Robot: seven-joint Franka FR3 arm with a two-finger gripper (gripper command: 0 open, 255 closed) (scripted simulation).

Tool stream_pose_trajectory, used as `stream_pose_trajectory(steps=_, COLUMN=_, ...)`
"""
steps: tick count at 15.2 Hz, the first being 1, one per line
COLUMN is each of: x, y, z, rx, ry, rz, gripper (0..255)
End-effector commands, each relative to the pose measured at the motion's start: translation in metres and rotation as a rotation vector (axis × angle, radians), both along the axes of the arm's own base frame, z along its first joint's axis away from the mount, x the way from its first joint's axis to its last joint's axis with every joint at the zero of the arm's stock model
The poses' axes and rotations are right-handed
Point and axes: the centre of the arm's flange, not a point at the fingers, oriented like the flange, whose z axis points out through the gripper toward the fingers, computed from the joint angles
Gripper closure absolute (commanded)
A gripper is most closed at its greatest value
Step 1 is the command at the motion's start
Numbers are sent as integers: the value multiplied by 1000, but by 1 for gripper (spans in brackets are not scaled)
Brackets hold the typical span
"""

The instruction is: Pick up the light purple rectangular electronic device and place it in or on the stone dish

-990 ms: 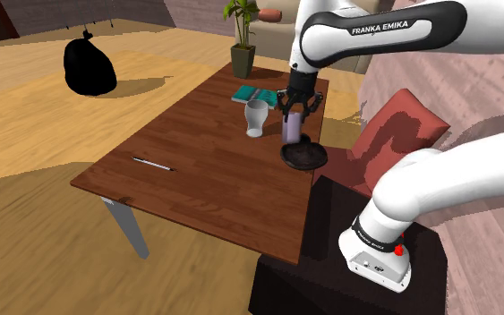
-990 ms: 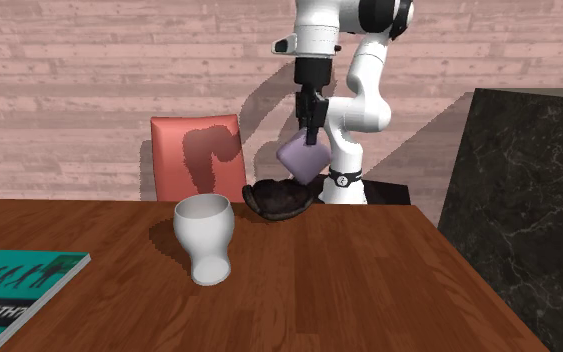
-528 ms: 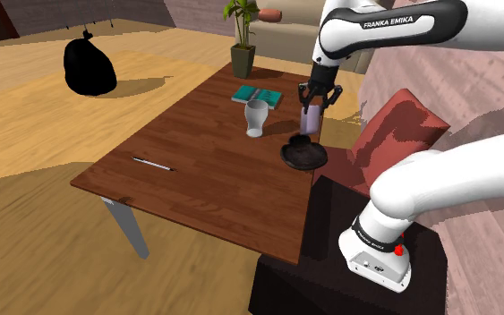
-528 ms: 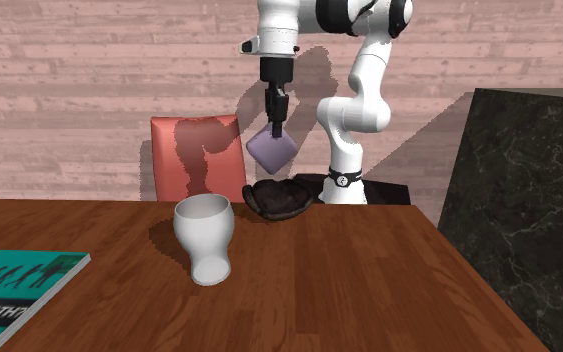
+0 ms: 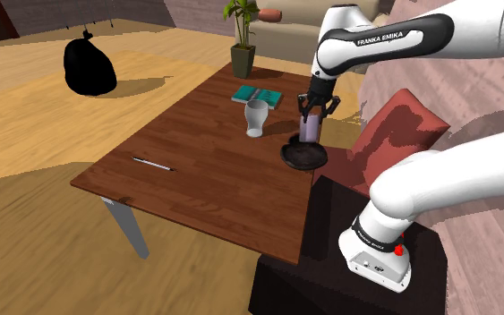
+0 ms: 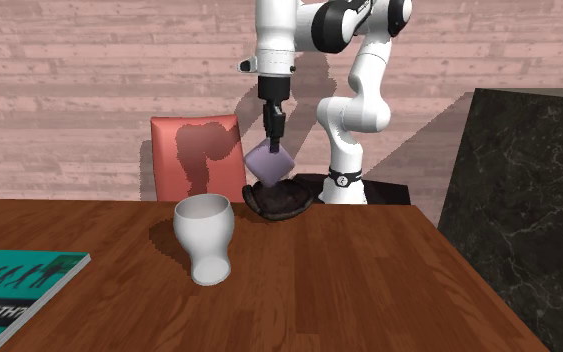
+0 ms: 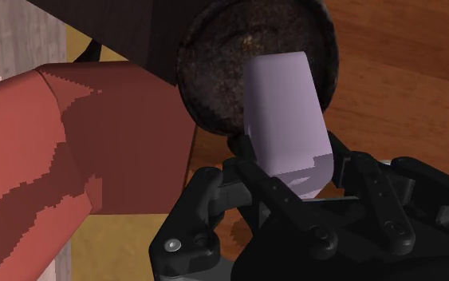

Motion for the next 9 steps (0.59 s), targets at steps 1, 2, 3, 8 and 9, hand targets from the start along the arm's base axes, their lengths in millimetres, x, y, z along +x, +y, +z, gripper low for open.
stream_pose_trajectory(steps=1, x=0, y=-1, z=-10, rx=0, ry=-1, rz=0, gripper=255)
stream_pose_trajectory(steps=2, x=0, y=-1, z=-16, rx=0, ry=-1, rz=0, gripper=255)
stream_pose_trajectory(steps=3, x=0, y=-1, z=-21, rx=0, ry=-1, rz=0, gripper=255)
stream_pose_trajectory(steps=8, x=0, y=-1, z=-45, rx=0, ry=-1, rz=0, gripper=255)
stream_pose_trajectory(steps=9, x=0, y=-1, z=-45, rx=0, ry=-1, rz=0, gripper=255)
